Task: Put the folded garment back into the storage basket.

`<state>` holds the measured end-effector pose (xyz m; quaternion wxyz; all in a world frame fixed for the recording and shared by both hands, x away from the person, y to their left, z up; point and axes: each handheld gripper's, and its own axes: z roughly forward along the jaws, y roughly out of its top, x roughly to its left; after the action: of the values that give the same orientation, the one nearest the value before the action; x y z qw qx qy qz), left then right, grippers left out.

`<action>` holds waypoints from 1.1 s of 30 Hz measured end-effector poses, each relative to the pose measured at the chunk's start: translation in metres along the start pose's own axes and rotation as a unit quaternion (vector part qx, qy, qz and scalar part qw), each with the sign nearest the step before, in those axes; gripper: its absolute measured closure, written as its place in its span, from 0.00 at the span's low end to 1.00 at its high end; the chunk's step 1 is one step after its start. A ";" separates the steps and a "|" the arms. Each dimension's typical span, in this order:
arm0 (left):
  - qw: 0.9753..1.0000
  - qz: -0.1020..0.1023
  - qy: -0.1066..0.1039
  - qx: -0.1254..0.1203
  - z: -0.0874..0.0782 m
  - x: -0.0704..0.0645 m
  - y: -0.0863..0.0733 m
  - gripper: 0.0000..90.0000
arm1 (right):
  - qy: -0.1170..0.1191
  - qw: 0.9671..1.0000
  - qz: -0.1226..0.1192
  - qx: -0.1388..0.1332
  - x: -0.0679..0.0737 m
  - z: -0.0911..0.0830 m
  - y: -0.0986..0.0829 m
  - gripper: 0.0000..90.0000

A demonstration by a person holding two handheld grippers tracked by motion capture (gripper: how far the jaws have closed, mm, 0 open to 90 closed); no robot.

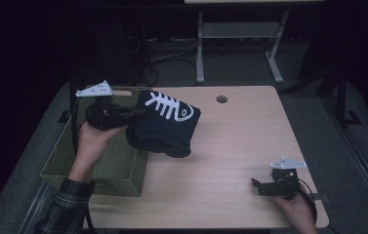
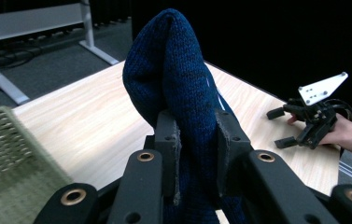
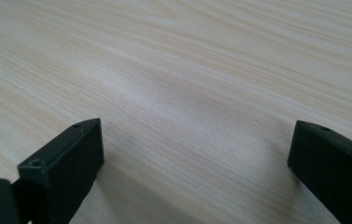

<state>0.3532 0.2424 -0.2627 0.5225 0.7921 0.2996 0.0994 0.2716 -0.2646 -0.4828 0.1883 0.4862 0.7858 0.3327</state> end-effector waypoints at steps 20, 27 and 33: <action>0.998 -0.002 0.057 -0.034 -0.064 0.020 0.007 0.82 | -0.001 1.000 0.001 0.000 0.000 0.000 0.000 0.04; 0.996 -0.007 0.080 -0.042 -0.087 0.027 0.006 0.82 | -0.002 1.000 0.001 0.000 0.000 0.000 0.000 0.04; 0.994 -0.013 0.097 -0.043 -0.102 0.033 -0.001 0.83 | -0.003 1.000 0.002 0.000 0.000 0.000 0.000 0.04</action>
<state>0.3319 0.3400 -0.2242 0.5253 0.7517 0.3550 0.1818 0.2718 -0.2649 -0.4828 0.1898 0.4883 0.7846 0.3317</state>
